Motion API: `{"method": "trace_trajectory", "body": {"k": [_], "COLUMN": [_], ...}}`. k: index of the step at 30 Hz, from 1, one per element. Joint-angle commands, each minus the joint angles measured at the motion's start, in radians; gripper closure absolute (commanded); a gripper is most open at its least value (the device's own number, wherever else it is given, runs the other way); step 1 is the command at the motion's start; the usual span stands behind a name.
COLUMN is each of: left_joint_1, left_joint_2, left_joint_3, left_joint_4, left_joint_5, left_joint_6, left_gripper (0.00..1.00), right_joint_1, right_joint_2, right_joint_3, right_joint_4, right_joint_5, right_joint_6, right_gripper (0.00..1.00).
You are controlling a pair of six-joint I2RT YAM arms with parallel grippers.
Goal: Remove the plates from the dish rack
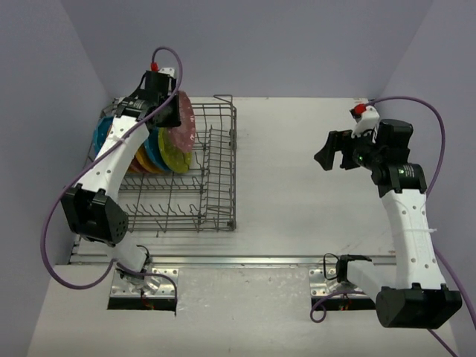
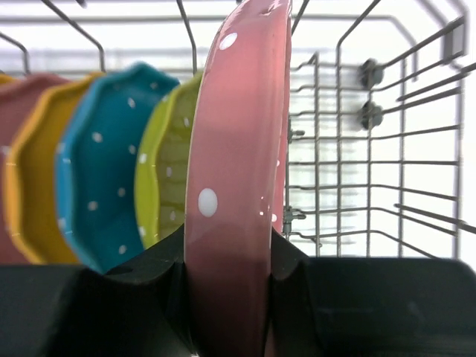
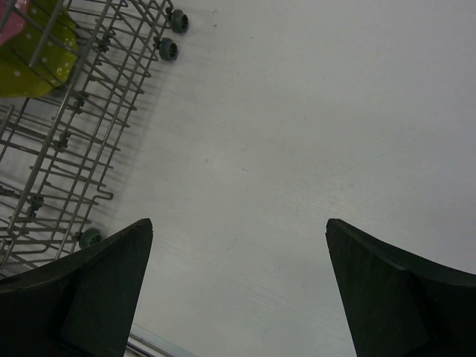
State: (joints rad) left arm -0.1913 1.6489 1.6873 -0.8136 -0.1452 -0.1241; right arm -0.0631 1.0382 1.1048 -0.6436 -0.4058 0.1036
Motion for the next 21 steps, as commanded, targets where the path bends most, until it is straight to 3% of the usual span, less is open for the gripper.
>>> {"method": "trace_trajectory", "body": {"k": [1,5,8,10,15,21], "left_joint_1": [-0.003,0.004,0.003,0.003,0.003,0.001], "left_joint_2": [-0.17,-0.31,-0.401,-0.473,-0.469,-0.398], "left_joint_3": [0.089,0.051,-0.013,-0.082,-0.185,-0.225], "left_joint_4": [0.115,0.207,0.307,0.399,0.61,0.71], "left_joint_5": [0.02,0.18,0.46,0.647,0.978,1.094], "left_joint_6": [0.022,0.008,0.006,-0.034,-0.241,-0.352], "left_gripper": [1.0,1.0,1.0,1.0,1.0,1.0], "right_joint_1": [0.005,0.004,0.005,0.006,0.034,0.165], "right_joint_2": [0.021,0.054,0.096,0.156,0.279,0.364], "right_joint_3": [0.094,0.138,0.177,0.212,0.318,0.427], "right_joint_4": [0.021,0.032,0.066,0.135,0.249,0.255], "right_joint_5": [-0.046,-0.15,-0.324,-0.517,-0.663,-0.683], "right_joint_6": [0.019,0.086,0.186,0.281,0.447,0.399], "right_gripper": [0.01,0.01,0.01,0.01,0.01,0.01]}}
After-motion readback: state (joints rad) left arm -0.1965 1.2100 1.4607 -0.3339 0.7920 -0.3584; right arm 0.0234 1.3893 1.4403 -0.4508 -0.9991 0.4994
